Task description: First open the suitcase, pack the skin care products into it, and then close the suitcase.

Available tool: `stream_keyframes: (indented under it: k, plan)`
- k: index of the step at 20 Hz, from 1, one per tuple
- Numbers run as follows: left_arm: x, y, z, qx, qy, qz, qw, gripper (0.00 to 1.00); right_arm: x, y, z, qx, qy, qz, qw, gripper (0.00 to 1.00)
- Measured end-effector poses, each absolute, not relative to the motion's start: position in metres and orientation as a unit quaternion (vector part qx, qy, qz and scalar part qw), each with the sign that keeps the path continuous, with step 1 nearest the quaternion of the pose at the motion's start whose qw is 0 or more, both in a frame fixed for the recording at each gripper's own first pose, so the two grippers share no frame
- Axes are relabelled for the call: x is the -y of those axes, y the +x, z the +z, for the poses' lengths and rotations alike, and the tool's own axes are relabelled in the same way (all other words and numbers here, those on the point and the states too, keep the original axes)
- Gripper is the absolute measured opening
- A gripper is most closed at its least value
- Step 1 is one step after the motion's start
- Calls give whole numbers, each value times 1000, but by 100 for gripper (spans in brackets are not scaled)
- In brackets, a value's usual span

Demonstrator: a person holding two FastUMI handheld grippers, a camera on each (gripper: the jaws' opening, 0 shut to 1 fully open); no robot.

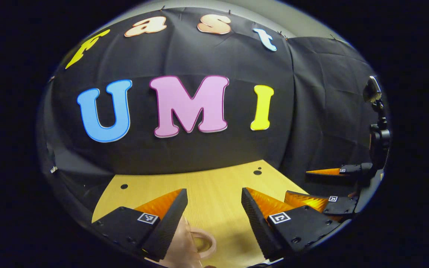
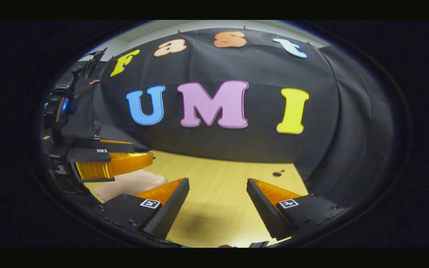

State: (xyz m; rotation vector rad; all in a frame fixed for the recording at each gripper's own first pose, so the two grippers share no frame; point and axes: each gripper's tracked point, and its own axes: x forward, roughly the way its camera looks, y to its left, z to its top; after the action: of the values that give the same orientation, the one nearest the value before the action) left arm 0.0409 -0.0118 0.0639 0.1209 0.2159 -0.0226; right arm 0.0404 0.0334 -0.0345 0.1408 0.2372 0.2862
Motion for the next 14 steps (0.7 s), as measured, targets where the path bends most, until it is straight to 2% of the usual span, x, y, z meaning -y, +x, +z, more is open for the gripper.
stream_keyframes:
  k: [6,14]
  plan:
    - [30,32,126,7,118,7,993,93,-10,47,43,-5,26,111,994,98]
    - [34,29,141,26,76,8,997,96,-18,40,72,40,29,120,992,96]
